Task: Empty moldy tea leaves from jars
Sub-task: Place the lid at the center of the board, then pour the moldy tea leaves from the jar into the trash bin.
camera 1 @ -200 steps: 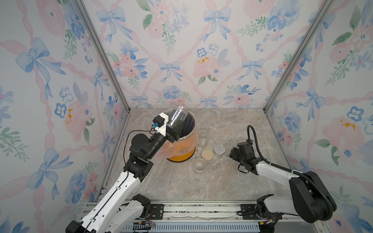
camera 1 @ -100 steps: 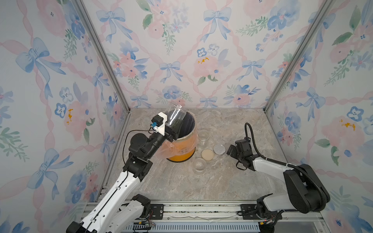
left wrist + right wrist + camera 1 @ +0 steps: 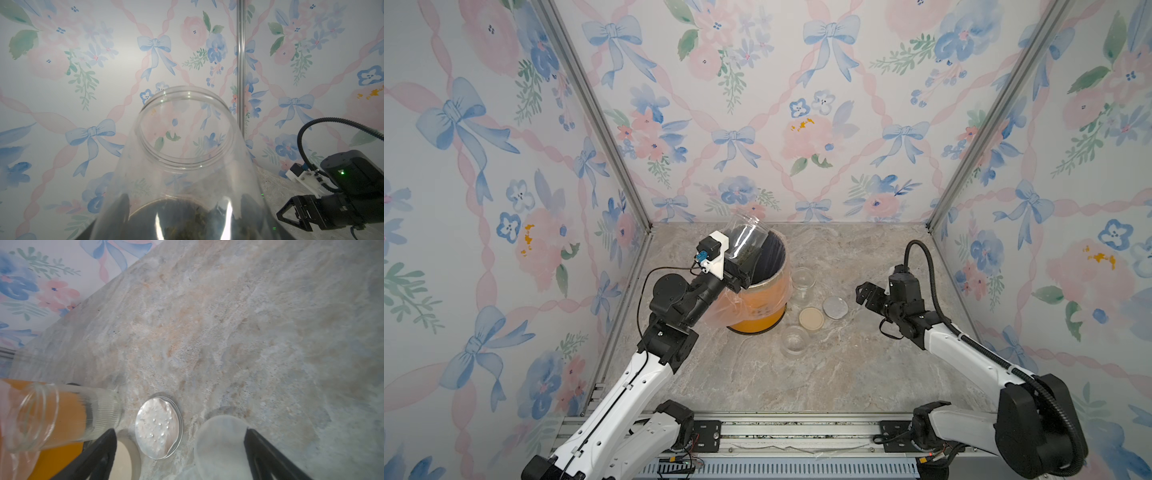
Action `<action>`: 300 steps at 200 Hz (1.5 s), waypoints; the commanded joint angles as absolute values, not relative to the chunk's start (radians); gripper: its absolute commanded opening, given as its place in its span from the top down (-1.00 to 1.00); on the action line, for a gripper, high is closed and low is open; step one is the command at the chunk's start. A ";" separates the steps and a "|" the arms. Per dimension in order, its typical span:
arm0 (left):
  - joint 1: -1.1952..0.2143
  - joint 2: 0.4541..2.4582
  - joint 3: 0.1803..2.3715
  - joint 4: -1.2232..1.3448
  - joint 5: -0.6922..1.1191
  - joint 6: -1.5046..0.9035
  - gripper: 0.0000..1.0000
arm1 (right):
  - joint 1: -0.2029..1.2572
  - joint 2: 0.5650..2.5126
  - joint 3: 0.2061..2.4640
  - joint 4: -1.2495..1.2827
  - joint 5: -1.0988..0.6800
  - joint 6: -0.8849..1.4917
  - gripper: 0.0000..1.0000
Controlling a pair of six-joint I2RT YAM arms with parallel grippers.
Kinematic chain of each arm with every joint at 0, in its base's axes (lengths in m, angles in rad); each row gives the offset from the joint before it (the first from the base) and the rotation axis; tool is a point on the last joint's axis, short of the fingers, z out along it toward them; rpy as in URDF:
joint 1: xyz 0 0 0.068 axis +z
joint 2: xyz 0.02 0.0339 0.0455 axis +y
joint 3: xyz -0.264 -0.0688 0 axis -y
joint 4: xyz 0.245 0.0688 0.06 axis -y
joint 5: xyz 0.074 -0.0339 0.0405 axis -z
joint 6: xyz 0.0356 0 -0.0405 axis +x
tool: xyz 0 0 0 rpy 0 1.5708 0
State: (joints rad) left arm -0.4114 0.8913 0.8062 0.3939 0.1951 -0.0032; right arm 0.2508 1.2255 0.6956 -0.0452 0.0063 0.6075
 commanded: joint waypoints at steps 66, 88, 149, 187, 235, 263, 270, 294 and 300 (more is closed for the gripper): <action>-0.405 0.939 0.875 0.423 0.227 -0.059 0.55 | 0.310 1.217 1.077 0.035 -0.434 0.666 -0.93; -0.406 0.936 0.886 0.414 0.255 -0.077 0.55 | 0.373 1.215 1.061 0.260 -0.486 0.776 -0.93; -0.400 0.957 0.899 0.443 0.366 -0.167 0.54 | 0.521 1.377 1.132 0.699 -0.560 1.026 -0.93; -0.393 0.950 0.890 0.453 0.382 -0.193 0.55 | 0.579 1.453 1.175 0.787 -0.528 1.069 -0.93; -0.388 0.933 0.867 0.453 0.372 -0.195 0.54 | 0.647 1.477 1.252 0.738 -0.528 0.980 -0.93; -0.392 0.924 0.854 0.454 0.351 -0.190 0.53 | 0.681 1.488 1.284 0.714 -0.530 0.954 -0.93; -0.392 0.922 0.855 0.453 0.355 -0.192 0.53 | 0.692 1.490 1.291 0.692 -0.528 0.942 -0.93; -0.391 0.920 0.859 0.454 0.366 -0.195 0.53 | 0.718 1.509 1.314 0.658 -0.528 0.925 -0.93; -0.391 0.918 0.859 0.453 0.364 -0.195 0.53 | 0.722 1.517 1.318 0.661 -0.527 0.928 -0.93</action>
State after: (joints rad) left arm -0.3977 0.9421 0.8612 0.4171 0.3573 -0.1810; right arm 0.6968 1.4837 1.2778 0.6823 -0.5240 0.9627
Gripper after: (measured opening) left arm 0.795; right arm 0.965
